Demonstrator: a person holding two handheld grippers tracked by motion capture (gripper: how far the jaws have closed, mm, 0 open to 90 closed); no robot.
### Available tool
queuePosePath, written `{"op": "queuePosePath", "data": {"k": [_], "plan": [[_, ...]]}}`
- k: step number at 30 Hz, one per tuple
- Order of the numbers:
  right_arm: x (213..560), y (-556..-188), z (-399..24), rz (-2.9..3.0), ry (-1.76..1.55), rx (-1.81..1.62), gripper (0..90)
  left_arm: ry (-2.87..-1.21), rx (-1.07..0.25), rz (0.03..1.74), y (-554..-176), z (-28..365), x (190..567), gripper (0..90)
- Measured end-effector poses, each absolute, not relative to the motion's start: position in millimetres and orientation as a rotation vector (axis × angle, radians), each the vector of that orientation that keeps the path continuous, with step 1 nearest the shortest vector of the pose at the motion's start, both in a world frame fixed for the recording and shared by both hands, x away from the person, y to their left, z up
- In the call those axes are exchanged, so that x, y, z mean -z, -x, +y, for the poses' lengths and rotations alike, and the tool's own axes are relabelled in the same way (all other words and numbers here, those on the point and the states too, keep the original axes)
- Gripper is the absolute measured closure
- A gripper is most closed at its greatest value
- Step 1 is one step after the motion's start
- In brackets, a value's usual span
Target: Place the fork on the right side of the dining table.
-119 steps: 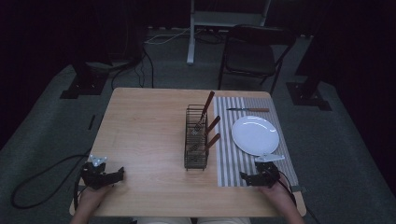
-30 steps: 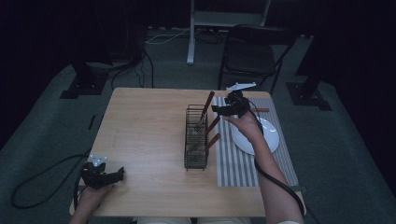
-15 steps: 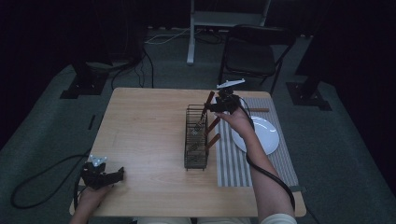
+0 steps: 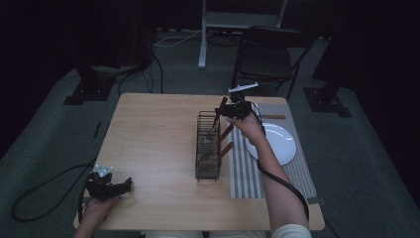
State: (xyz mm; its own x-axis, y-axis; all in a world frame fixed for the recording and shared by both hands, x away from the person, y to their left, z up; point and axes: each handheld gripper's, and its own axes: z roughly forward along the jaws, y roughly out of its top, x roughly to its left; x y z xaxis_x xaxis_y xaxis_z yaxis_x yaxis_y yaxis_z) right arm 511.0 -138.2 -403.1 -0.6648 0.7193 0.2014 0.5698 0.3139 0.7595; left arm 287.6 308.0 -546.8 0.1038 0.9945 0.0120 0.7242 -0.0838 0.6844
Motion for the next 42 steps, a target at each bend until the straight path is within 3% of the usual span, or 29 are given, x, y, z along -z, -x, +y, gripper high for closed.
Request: {"op": "queuePosePath", "data": {"k": [5,11,27,36,42], "plan": [[403.0,-509.4,-140.0,2.435,-1.161,-1.292,74.7,-1.865,-0.675,1.673,-287.6,308.0,546.8,0.3],[398.4,-505.0,-142.6,2.481,-1.118,-1.374,80.3,-1.866,-0.675,1.673,-287.6,308.0,546.8,0.3],[344.8,-474.8,-144.5,2.412,-0.977,-1.452,80.9,-1.865,-0.675,1.673,-287.6,308.0,546.8,0.3],[309.9,-451.4,-172.5,2.302,-0.964,-1.459,80.9,-1.865,-0.676,1.673,-287.6,308.0,546.8,0.3],[306.0,-443.8,-188.6,2.260,-0.993,-1.423,80.9,-1.866,-0.676,1.673,-287.7,308.1,546.8,0.3]]}}
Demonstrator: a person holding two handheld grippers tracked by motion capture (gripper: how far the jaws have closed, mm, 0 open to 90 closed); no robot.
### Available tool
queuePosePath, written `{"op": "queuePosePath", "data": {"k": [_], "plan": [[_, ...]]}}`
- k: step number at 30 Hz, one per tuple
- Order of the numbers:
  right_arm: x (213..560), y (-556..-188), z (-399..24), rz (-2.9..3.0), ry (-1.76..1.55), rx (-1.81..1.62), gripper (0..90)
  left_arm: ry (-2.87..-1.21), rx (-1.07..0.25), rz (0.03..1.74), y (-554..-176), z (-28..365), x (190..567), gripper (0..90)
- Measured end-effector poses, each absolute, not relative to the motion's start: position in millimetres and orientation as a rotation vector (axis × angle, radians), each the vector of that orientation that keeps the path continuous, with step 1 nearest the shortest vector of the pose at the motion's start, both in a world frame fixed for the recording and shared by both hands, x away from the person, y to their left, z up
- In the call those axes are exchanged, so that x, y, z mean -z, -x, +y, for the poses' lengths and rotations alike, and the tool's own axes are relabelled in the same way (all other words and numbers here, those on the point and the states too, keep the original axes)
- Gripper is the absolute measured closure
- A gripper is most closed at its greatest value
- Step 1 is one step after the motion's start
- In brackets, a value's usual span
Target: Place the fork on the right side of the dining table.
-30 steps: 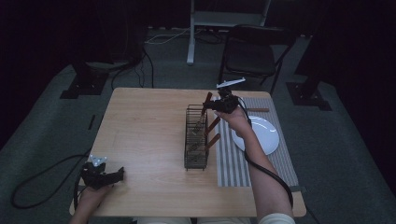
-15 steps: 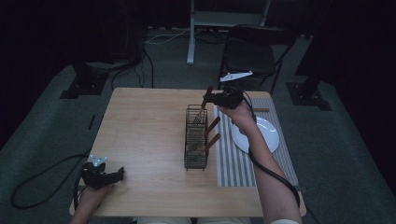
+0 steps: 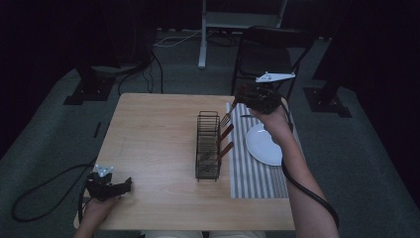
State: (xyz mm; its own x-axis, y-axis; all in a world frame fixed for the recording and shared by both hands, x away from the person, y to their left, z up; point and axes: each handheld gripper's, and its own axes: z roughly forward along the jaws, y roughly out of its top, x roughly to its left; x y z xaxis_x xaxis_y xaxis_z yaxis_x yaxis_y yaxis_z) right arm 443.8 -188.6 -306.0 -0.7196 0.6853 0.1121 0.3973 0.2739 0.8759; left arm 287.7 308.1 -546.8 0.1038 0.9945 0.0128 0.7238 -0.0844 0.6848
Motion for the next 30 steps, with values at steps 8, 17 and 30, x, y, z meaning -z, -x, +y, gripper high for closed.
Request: {"op": "queuePosePath", "data": {"k": [8,17,30], "plan": [[324.3,-423.1,-225.6,2.175,-1.091,-1.380,80.8,-1.865,-0.675,1.674,-287.6,308.0,546.8,0.3],[360.6,-392.3,-238.2,2.132,-1.135,-1.351,80.8,-1.864,-0.675,1.673,-287.7,308.0,546.8,0.3],[402.2,-351.5,-245.5,2.103,-1.220,-1.328,80.8,-1.860,-0.676,1.674,-287.7,307.8,547.0,0.3]]}}
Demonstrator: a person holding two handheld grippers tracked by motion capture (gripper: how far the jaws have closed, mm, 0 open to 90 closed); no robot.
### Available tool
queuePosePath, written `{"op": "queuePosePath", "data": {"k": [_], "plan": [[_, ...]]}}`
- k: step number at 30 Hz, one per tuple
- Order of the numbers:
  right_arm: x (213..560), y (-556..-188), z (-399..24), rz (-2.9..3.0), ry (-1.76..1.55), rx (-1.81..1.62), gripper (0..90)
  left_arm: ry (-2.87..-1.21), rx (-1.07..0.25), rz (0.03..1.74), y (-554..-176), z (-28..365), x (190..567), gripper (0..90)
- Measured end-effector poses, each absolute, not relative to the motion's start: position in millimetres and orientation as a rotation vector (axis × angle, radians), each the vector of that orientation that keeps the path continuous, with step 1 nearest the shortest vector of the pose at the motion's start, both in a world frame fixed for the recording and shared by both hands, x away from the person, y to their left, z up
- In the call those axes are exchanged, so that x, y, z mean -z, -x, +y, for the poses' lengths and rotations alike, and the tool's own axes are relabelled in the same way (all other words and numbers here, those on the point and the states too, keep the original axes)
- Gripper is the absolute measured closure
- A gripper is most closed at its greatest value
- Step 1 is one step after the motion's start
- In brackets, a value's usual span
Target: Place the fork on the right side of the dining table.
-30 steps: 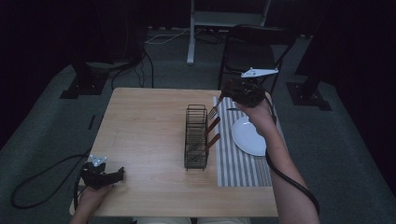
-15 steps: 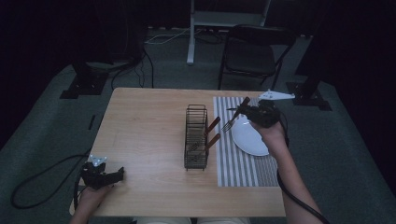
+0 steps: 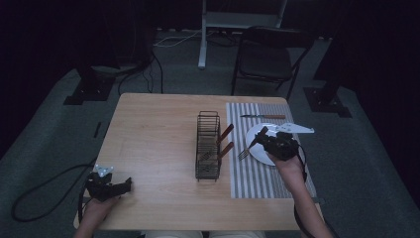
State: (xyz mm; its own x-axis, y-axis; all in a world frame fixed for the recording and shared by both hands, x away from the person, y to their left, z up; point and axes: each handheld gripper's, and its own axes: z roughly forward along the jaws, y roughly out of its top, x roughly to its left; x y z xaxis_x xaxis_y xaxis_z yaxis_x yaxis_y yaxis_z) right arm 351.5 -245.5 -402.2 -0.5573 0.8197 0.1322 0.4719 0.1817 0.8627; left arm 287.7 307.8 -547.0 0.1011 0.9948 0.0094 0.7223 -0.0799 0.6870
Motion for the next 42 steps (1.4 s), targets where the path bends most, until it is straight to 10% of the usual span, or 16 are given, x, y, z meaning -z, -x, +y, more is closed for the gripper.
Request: {"op": "queuePosePath", "data": {"k": [36,42], "plan": [[457.6,-274.1,-282.7,1.819,-1.531,-1.419,80.7,-1.865,-0.673,1.675,-287.6,307.9,546.6,0.3],[467.6,-275.4,-295.5,1.789,-1.575,-1.405,66.3,-1.863,-0.675,1.678,-287.3,307.6,546.6,0.3]]}}
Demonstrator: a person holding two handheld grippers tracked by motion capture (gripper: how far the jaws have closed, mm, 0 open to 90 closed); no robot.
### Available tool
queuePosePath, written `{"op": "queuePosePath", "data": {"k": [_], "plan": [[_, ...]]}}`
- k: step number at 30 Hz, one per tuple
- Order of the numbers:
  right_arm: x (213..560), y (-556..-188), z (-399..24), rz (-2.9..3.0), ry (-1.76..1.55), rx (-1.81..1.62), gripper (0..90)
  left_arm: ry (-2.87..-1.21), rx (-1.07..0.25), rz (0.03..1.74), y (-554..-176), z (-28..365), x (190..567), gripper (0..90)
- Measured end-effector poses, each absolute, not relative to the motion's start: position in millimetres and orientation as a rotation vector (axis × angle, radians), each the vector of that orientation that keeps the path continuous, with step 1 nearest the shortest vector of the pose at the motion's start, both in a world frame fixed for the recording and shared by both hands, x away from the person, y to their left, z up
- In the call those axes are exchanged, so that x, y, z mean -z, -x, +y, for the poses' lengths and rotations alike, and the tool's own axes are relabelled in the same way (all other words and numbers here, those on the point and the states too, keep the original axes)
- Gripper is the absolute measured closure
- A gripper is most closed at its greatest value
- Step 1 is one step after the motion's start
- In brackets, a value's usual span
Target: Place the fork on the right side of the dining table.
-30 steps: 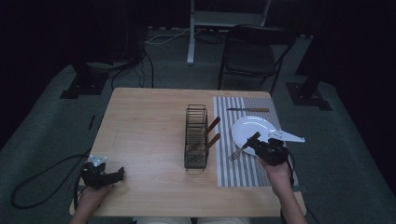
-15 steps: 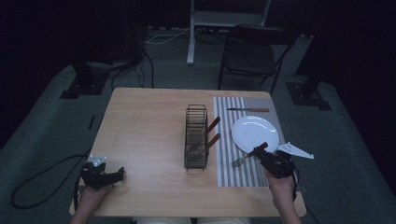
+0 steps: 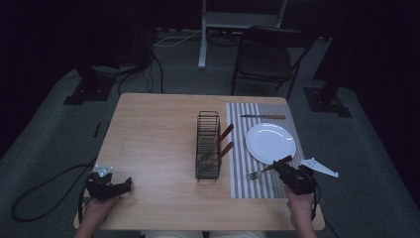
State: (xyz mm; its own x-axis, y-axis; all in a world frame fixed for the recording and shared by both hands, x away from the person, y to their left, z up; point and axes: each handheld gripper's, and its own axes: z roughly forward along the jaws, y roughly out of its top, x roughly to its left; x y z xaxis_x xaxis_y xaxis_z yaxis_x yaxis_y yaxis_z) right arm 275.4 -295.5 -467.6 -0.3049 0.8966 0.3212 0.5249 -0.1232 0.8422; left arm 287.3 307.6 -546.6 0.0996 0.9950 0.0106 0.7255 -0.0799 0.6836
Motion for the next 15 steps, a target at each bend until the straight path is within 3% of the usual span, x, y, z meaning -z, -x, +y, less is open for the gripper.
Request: {"op": "queuePosePath", "data": {"k": [10,15], "plan": [[493.6,-270.9,-320.8,1.816,-1.597,-1.335,56.7,-1.862,-0.675,1.679,-287.3,307.6,546.7,0.3],[508.1,-269.5,-329.0,1.846,-1.613,-1.287,56.1,-1.862,-0.675,1.679,-287.3,307.6,546.6,0.3]]}}
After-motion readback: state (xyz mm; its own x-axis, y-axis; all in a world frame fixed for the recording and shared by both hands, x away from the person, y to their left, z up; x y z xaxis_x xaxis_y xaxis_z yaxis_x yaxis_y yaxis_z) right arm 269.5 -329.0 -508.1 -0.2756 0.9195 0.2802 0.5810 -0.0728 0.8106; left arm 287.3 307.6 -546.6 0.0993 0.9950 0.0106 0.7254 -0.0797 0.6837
